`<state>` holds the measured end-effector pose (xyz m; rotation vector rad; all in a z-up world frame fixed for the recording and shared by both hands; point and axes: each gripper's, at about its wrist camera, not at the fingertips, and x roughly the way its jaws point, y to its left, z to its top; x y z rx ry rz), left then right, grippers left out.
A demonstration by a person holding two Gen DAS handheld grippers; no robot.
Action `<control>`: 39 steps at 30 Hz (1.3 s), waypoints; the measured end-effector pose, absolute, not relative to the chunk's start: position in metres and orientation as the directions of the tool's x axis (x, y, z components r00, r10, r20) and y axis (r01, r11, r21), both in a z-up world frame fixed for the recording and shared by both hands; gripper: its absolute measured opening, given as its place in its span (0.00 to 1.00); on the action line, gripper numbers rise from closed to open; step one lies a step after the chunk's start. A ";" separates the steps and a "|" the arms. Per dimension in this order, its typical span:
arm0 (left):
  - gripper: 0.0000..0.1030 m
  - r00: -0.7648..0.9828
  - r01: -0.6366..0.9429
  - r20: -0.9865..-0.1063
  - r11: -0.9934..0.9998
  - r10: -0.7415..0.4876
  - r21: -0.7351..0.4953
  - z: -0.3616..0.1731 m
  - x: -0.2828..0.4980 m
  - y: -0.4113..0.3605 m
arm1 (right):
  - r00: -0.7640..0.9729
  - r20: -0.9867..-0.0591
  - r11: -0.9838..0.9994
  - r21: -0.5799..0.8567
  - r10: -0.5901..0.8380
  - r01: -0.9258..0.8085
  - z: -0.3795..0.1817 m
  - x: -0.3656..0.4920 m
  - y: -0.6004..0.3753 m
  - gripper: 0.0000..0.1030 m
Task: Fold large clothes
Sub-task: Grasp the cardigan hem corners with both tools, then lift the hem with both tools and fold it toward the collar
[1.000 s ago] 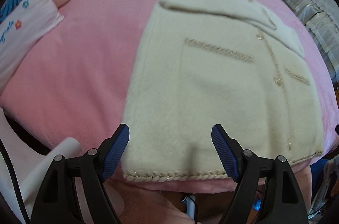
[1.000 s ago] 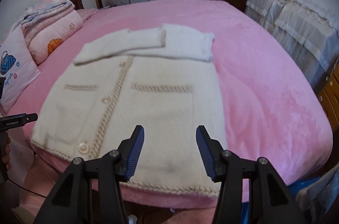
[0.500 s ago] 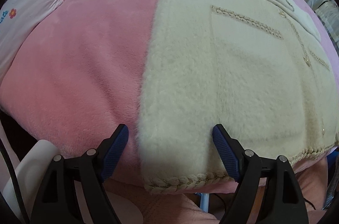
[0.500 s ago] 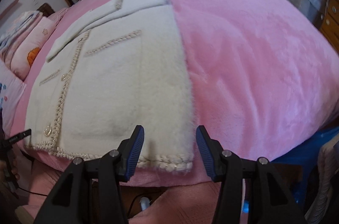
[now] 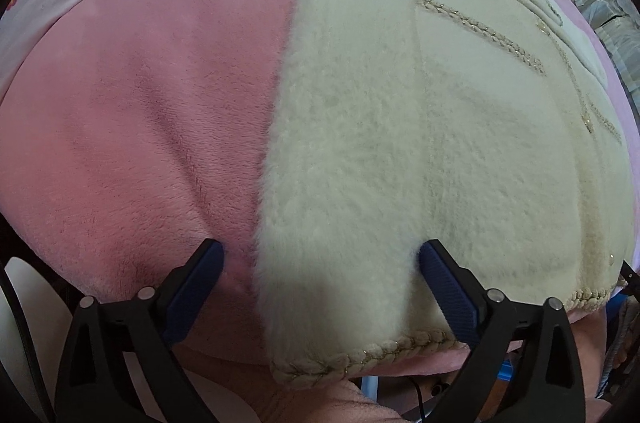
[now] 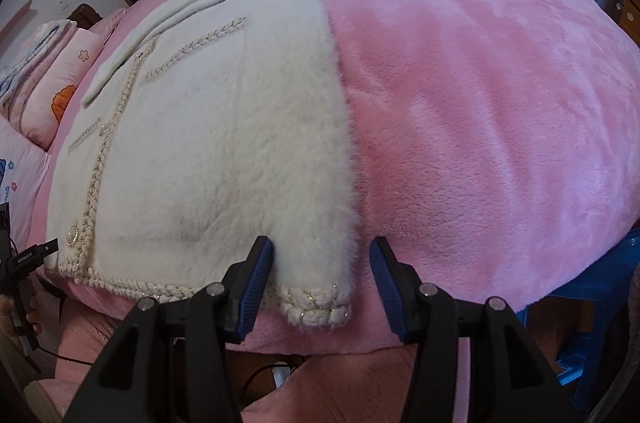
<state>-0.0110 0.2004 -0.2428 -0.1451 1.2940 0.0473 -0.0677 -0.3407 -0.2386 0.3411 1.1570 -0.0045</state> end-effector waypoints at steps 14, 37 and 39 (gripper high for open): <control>0.72 0.261 -0.138 -0.965 0.989 -0.019 -0.057 -0.246 -0.008 0.174 | 0.403 -0.904 0.977 0.193 0.141 0.091 -0.239 -0.062 -0.320 0.21; 0.10 0.434 -0.254 -0.773 0.761 -0.462 -0.597 -0.130 0.096 0.183 | 0.629 -0.725 0.928 0.373 0.281 0.016 -0.103 0.023 -0.315 0.13; 0.10 0.460 -0.269 -0.757 0.740 -0.464 -0.617 -0.128 0.103 0.193 | 0.644 -0.712 0.920 0.391 0.280 0.032 -0.097 0.046 -0.321 0.13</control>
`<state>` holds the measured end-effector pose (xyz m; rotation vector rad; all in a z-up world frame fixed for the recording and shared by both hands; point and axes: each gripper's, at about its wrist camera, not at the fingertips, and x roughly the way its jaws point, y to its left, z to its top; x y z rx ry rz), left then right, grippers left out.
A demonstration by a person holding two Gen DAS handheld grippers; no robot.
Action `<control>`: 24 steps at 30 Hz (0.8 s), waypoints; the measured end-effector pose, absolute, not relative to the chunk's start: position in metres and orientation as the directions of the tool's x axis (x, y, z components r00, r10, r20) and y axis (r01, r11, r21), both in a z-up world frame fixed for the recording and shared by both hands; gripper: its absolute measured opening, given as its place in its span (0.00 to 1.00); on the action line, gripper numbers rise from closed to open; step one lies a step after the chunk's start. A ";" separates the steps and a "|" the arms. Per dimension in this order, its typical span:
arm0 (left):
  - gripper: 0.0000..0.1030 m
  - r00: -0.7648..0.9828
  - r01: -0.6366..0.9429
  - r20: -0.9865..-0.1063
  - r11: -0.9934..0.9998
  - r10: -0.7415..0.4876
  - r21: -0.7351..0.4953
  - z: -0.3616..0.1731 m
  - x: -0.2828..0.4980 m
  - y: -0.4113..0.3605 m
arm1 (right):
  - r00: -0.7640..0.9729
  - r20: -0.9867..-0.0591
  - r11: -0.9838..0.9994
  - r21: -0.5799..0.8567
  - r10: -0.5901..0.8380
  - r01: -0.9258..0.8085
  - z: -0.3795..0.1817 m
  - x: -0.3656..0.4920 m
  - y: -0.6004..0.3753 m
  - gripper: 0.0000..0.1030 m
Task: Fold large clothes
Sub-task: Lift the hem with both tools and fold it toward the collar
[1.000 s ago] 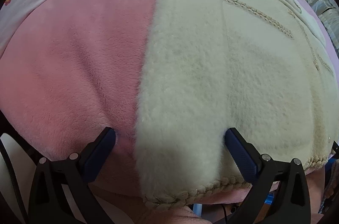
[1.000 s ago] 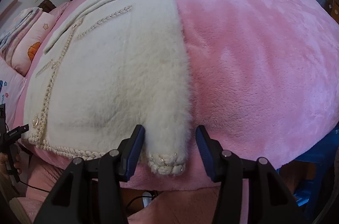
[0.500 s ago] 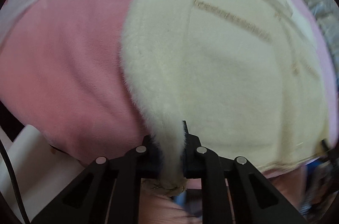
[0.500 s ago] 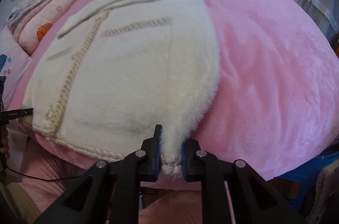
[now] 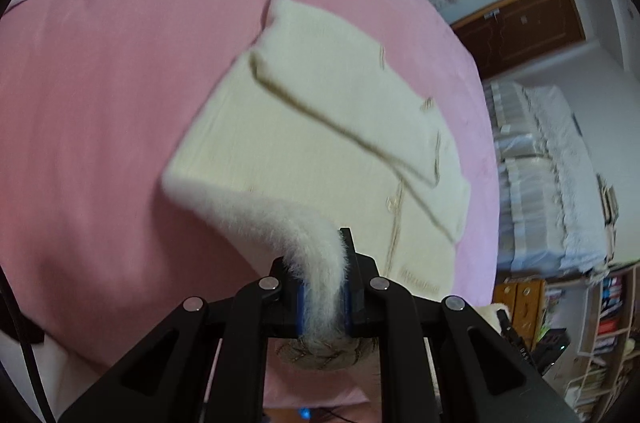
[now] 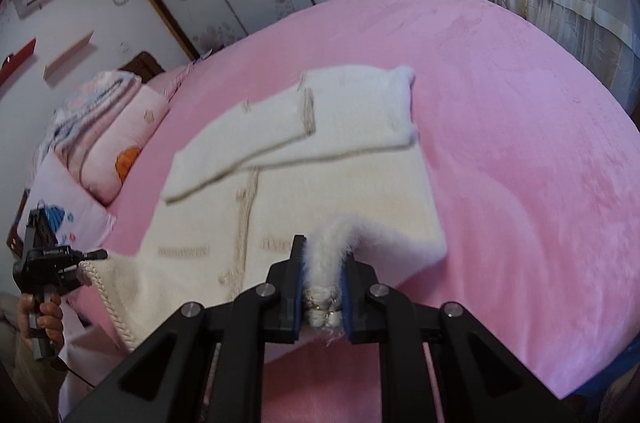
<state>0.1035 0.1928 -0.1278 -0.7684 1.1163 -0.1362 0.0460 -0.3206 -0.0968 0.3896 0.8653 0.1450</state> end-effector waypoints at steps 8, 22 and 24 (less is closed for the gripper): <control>0.11 0.530 -0.311 -0.756 0.741 -0.385 -0.595 -0.118 0.229 0.225 | 0.680 -0.704 0.907 0.397 0.206 0.137 -0.090 0.168 -0.355 0.13; 0.24 0.371 -0.278 -0.856 0.837 -0.359 -0.472 -0.206 0.362 0.211 | 0.566 -0.816 0.946 0.266 0.119 0.184 -0.173 0.307 -0.355 0.35; 0.24 0.382 -0.293 -0.824 0.791 -0.418 -0.538 -0.201 0.362 0.224 | 0.568 -0.819 0.968 0.202 0.085 0.148 -0.176 0.306 -0.349 0.40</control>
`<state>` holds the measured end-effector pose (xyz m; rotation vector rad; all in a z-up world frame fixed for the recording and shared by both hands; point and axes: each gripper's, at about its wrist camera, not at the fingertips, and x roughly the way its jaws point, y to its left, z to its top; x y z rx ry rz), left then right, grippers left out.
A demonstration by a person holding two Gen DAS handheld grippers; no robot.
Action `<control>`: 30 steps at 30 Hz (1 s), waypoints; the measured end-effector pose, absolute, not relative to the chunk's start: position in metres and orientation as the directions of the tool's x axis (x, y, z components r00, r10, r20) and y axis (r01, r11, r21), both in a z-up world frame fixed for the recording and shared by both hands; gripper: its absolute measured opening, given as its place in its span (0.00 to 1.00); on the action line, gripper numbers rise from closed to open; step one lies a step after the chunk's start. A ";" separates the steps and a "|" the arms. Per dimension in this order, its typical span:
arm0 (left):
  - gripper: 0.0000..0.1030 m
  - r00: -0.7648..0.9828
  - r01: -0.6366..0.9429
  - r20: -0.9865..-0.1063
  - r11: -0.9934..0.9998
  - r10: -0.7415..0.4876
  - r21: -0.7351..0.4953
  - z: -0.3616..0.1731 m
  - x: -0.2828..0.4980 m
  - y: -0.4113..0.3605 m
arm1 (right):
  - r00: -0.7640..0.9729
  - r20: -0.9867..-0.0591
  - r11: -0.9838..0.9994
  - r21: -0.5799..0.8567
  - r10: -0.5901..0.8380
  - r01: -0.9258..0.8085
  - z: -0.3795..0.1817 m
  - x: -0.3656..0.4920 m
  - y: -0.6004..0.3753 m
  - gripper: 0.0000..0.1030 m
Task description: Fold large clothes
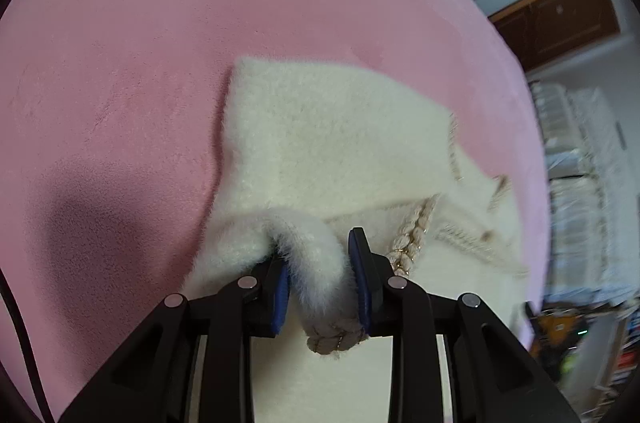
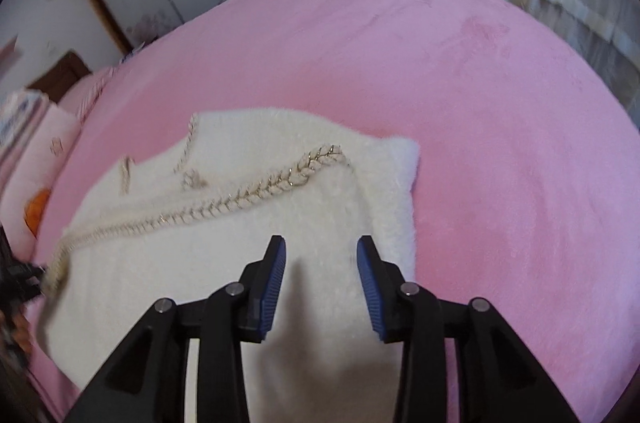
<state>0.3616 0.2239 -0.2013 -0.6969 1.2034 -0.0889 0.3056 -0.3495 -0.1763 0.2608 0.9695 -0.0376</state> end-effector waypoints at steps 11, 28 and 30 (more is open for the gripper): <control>0.29 0.333 -0.315 -0.801 0.742 -0.498 -0.592 -0.182 0.379 0.230 | 0.534 -0.846 0.977 0.116 0.004 0.176 -0.195 0.340 -0.348 0.47; 0.71 0.392 -0.154 -0.727 0.739 -0.564 -0.656 -0.151 0.383 0.230 | 0.526 -0.848 0.980 0.151 0.059 0.133 -0.209 0.351 -0.347 0.65; 0.71 0.426 -0.167 -0.737 0.755 -0.526 -0.635 -0.146 0.384 0.237 | 0.528 -0.848 0.981 0.141 0.051 0.130 -0.210 0.351 -0.344 0.66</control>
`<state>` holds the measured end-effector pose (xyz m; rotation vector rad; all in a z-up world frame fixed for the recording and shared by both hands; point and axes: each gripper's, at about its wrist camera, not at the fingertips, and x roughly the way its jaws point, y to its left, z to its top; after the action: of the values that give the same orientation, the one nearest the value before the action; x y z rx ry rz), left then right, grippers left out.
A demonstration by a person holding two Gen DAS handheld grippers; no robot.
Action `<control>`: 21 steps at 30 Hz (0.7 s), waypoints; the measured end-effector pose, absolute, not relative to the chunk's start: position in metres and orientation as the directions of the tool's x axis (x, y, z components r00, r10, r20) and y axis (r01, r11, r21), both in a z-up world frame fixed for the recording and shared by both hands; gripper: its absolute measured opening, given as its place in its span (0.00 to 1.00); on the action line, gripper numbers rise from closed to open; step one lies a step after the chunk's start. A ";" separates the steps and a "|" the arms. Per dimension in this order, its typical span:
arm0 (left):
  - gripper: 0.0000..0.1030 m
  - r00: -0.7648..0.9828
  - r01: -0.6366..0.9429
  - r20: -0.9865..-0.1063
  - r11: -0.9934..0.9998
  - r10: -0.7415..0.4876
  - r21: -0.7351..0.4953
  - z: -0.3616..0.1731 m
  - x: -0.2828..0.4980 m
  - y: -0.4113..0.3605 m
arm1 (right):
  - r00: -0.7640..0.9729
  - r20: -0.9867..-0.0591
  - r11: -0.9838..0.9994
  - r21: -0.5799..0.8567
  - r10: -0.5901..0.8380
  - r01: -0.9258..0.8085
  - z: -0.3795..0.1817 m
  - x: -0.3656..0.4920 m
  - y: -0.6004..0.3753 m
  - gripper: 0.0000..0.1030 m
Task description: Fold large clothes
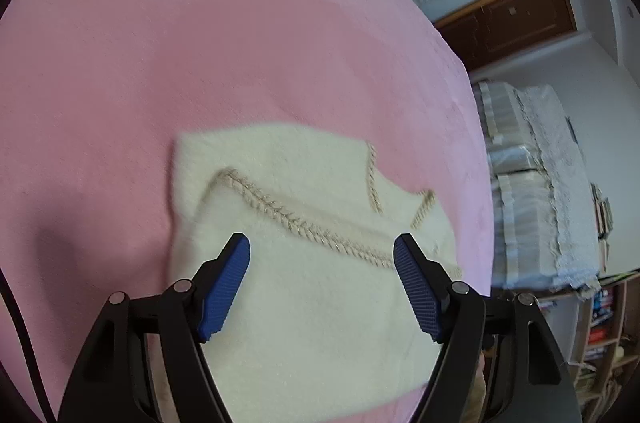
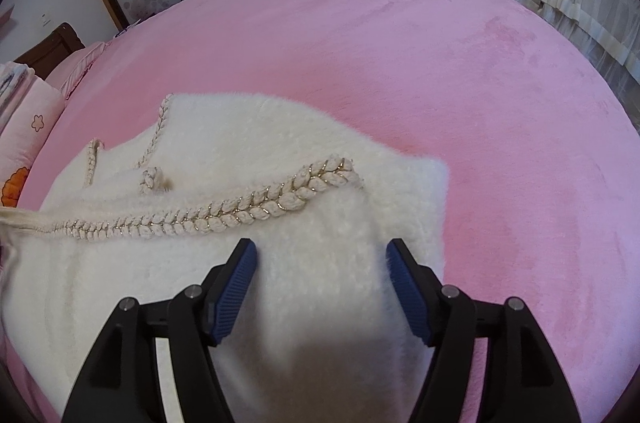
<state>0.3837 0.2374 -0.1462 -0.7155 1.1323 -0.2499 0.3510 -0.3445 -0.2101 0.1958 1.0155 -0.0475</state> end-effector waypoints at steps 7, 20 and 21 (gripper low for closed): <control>0.70 0.356 -0.056 -0.862 0.913 -0.361 -0.405 -0.171 0.394 0.234 | 0.532 -0.845 0.979 0.157 0.065 0.129 -0.212 0.353 -0.346 0.66; 0.34 0.401 0.263 -0.913 0.964 -0.072 0.040 -0.219 0.402 0.180 | 0.538 -0.837 0.975 0.191 0.103 0.110 -0.219 0.360 -0.349 0.65; 0.33 0.409 0.274 -0.911 0.960 -0.063 0.057 -0.220 0.402 0.179 | 0.539 -0.836 0.976 0.189 0.103 0.107 -0.219 0.360 -0.348 0.63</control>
<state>0.4018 0.1786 -0.2199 0.2090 1.1322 -0.2139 0.3596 -0.3480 -0.2191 0.2286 1.0037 -0.0029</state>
